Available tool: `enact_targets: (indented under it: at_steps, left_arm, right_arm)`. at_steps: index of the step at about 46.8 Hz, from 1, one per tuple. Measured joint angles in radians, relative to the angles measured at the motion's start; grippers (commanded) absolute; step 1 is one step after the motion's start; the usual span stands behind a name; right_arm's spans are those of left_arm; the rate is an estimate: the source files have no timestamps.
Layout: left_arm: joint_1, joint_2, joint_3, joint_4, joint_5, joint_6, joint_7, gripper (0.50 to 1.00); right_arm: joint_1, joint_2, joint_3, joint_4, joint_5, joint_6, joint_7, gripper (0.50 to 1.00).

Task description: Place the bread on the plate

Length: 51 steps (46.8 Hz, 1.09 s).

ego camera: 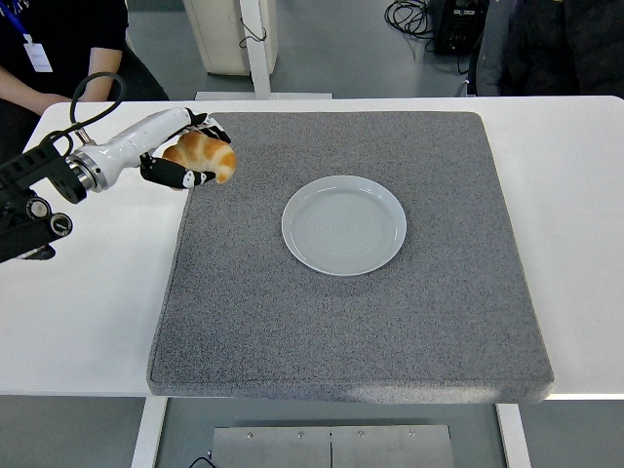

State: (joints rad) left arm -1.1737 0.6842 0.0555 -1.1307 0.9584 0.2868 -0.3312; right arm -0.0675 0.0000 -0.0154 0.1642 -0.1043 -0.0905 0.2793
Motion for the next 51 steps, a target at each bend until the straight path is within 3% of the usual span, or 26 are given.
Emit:
enact_targets:
  at_steps: [6,12,29,39,51]
  left_arm:
    - [-0.068,0.028,0.009,0.000,0.007,-0.006,0.000,0.500]
    - [-0.132,0.039,0.011,0.000,0.010,-0.051,0.000,0.500]
    - [-0.301,0.014,0.009,0.002,0.011,-0.137,0.016,0.500]
    - [-0.346,-0.093,0.010,0.034,0.010,-0.169,0.033,0.500]
    - [-0.335,-0.353,0.012,0.153,0.007,-0.168,0.079,0.500]
  right_arm:
    - [0.001,0.000,0.000,0.000,0.000,0.000,0.000,1.000]
    - [0.000,0.000,0.000,0.000,0.000,0.000,0.000,1.000]
    - [0.000,0.000,0.000,0.000,0.000,0.000,0.000,1.000]
    - [0.000,0.000,0.000,0.000,0.000,0.000,0.000,1.000]
    - [0.000,0.000,0.000,0.000,0.000,0.000,0.000,1.000]
